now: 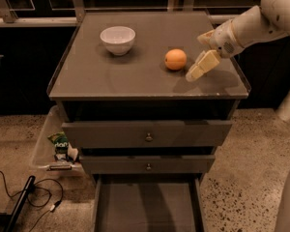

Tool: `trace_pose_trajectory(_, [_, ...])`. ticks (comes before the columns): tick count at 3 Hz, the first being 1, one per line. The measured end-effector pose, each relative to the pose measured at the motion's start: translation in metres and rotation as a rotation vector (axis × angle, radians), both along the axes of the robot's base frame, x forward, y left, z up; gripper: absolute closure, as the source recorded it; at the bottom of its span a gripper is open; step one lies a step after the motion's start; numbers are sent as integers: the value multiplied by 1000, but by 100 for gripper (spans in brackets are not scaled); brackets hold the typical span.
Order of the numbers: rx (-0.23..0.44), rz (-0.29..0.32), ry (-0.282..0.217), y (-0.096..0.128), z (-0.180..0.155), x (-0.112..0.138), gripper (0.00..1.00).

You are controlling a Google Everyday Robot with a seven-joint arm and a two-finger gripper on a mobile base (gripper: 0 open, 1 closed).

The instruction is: Place orange into bottom drawer

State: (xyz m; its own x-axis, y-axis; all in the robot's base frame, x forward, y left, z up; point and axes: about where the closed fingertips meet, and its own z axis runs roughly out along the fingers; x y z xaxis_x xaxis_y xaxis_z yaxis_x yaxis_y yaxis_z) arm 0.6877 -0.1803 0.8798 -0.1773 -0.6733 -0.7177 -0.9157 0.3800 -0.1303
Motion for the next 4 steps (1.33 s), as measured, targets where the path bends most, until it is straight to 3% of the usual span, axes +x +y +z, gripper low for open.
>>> trace_pose_trajectory(1, [97, 13, 13, 10, -2, 10, 0])
trace_pose_trajectory(2, [148, 28, 9, 21, 1, 15, 0])
trace_pose_trajectory(4, [148, 62, 22, 47, -10, 24, 0])
